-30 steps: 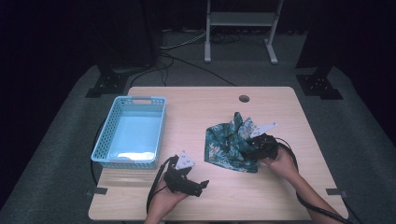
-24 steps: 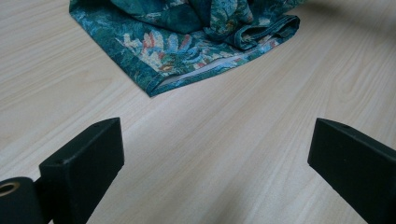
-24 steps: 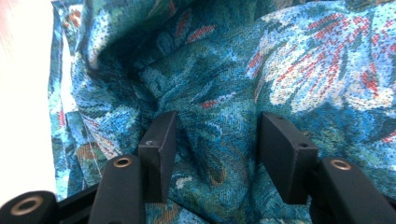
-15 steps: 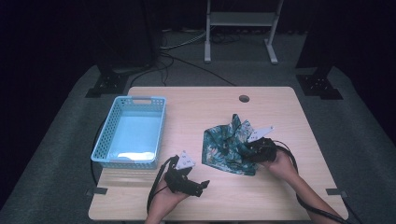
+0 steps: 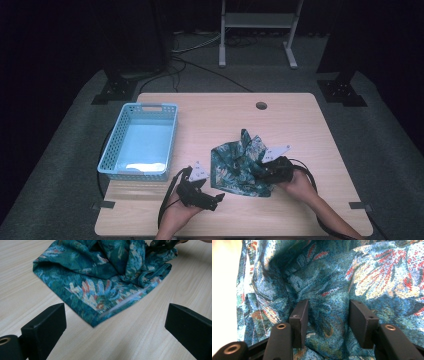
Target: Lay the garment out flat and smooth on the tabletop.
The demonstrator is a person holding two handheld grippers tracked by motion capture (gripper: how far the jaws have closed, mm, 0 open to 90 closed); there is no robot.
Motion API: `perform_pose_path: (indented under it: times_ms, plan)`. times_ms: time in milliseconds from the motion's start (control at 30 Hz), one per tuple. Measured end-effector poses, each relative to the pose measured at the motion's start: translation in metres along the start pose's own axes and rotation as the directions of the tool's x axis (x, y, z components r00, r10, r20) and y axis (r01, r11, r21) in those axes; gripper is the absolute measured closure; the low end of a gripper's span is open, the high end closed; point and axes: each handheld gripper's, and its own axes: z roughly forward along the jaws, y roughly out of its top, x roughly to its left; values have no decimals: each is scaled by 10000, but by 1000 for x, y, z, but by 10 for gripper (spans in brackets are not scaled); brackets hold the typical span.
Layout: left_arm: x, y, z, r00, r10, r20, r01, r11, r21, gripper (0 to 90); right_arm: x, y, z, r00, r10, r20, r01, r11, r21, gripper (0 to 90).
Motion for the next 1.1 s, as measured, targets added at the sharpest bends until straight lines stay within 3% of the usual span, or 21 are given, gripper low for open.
perform_pose_path:
  times_ms: [367,900,1100]
  plan:
    - [0,-4,7,10000,1,79,-3,9998,215,30,20,-3,-3,9982,-375,-462,366,9991,-211,518]
    - [2,-12,22,9995,-10,313,-13,9974,723,30,60,2,-7,9893,-1102,-951,1120,9936,136,518]
    - [2,-15,25,9994,32,358,-61,9967,807,30,70,3,-9,9870,-1152,-1119,1183,9927,219,517]
